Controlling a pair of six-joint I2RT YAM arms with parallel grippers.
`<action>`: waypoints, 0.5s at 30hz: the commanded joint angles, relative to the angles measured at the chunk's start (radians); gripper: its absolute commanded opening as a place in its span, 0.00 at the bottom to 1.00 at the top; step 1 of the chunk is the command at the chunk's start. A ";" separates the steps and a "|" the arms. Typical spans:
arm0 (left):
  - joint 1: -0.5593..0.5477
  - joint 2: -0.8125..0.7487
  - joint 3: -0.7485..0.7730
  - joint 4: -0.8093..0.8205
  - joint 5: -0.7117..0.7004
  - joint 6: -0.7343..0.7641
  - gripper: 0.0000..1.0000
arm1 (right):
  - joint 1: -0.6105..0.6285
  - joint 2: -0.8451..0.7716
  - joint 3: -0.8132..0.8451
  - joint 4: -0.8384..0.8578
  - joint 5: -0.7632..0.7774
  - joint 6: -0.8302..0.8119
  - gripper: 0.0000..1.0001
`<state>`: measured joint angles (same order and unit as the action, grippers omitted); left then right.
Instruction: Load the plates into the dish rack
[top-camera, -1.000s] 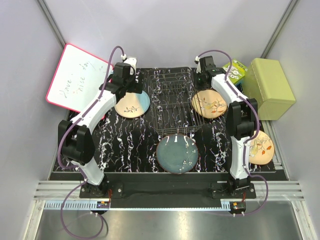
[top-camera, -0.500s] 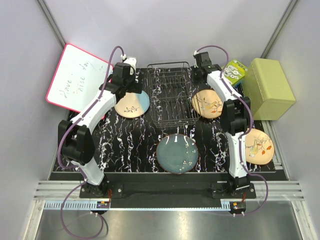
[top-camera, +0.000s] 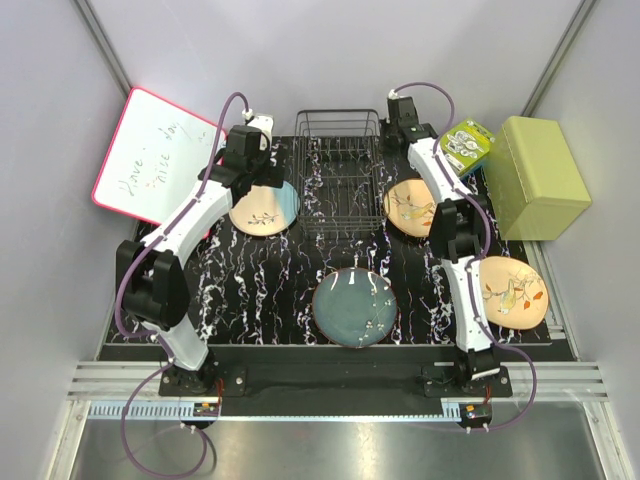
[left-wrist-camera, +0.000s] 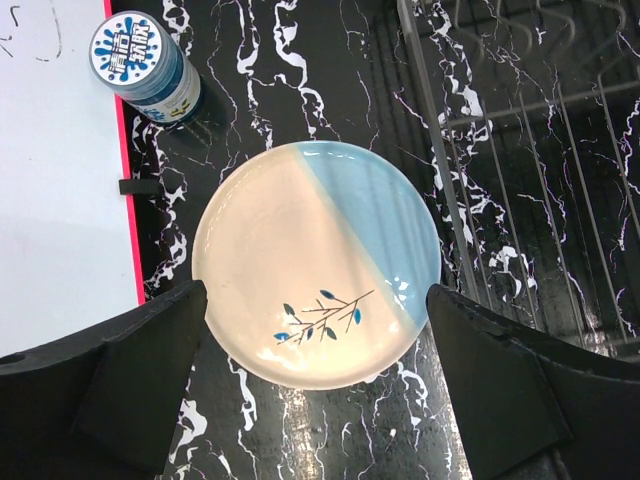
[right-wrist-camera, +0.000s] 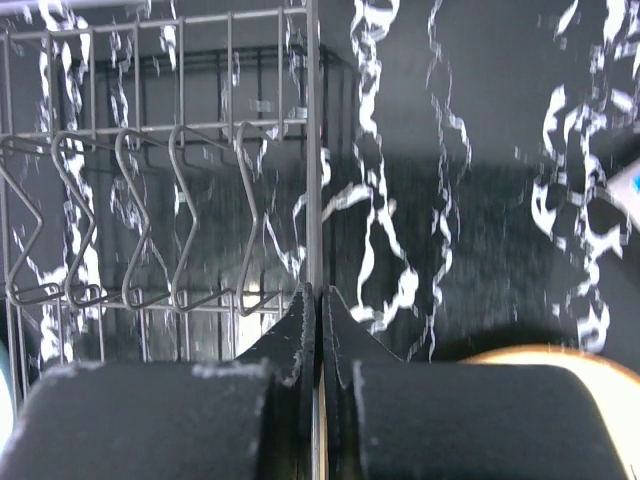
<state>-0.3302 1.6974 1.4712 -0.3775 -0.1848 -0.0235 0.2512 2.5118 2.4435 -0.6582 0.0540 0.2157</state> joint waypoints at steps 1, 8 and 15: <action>0.002 -0.041 0.026 0.005 -0.012 0.014 0.99 | -0.020 0.088 0.167 0.026 0.029 0.028 0.00; 0.002 -0.048 0.015 0.003 -0.021 0.014 0.99 | -0.027 0.038 0.115 0.020 -0.019 -0.012 0.40; 0.014 -0.169 -0.115 0.009 0.048 0.017 0.99 | -0.069 -0.336 -0.214 -0.012 -0.184 -0.062 0.78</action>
<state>-0.3294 1.6653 1.4395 -0.3889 -0.1841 -0.0223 0.2161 2.4897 2.3867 -0.6743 -0.0254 0.1848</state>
